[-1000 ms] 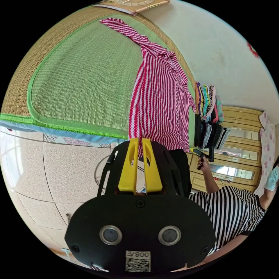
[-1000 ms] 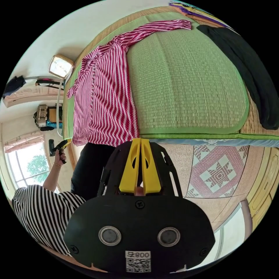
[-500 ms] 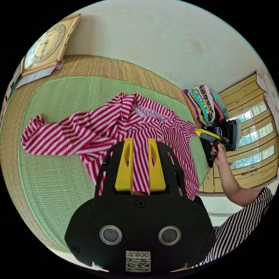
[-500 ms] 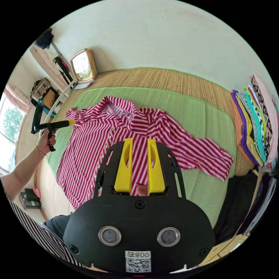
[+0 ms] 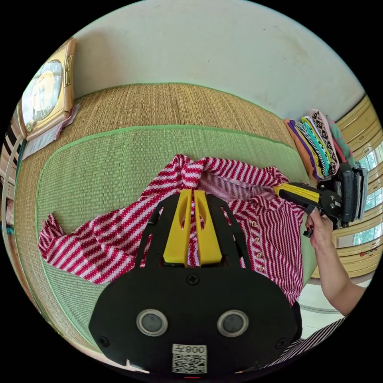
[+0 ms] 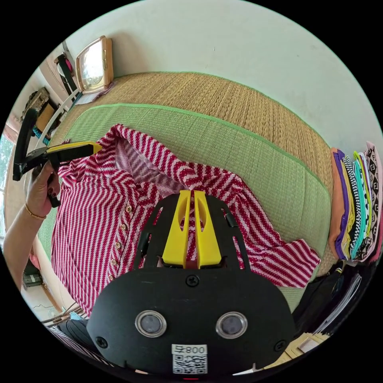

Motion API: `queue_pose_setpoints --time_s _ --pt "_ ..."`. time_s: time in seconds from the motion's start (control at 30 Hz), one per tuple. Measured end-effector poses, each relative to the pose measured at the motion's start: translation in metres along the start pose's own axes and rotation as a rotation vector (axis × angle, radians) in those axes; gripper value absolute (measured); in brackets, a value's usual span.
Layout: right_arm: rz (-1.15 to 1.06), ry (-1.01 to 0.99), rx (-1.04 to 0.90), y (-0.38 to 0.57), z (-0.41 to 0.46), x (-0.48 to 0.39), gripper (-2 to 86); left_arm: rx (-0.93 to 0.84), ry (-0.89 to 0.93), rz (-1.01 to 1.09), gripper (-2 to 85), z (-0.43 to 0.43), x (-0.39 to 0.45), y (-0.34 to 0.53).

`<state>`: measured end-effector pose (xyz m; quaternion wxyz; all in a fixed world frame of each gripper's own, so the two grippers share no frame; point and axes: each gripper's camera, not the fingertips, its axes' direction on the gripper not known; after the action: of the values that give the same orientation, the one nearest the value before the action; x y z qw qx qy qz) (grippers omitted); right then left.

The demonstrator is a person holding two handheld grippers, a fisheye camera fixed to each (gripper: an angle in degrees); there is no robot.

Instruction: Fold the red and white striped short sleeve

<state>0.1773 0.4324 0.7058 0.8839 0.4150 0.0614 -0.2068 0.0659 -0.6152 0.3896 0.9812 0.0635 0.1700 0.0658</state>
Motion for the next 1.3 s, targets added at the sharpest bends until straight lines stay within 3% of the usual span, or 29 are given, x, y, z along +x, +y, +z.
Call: queue_pose_setpoints --time_s 0.27,0.47,0.63,0.77,0.9,0.97,1.17,1.3 --pt "0.082 -0.085 0.259 -0.02 -0.081 0.011 1.5 0.198 0.097 0.05 1.2 -0.039 0.029 -0.047" --pt "0.019 -0.095 0.051 -0.086 -0.042 0.009 5.7 0.1 0.145 -0.049 3.7 0.013 0.025 -0.105" --pt "0.025 -0.064 0.154 -0.059 -0.063 0.021 4.2 0.171 0.256 -0.048 4.2 0.016 0.007 -0.078" --pt "0.071 -0.14 0.122 -0.019 -0.045 0.045 1.3 0.097 0.105 -0.008 1.9 0.027 -0.007 -0.041" --pt "0.094 -0.077 0.013 -0.012 -0.009 0.051 0.0 -0.041 -0.115 0.019 0.7 0.055 -0.014 -0.039" --pt "0.146 -0.069 0.034 -0.015 -0.015 0.064 -0.3 -0.007 -0.197 0.018 0.3 0.054 -0.022 -0.047" --pt "0.278 -0.061 0.058 -0.018 -0.028 0.095 -0.3 0.021 -0.209 -0.09 0.1 0.052 -0.041 -0.061" --pt "0.247 -0.111 0.129 -0.013 -0.044 0.092 -0.2 0.081 -0.121 -0.022 0.1 0.045 -0.029 -0.055"
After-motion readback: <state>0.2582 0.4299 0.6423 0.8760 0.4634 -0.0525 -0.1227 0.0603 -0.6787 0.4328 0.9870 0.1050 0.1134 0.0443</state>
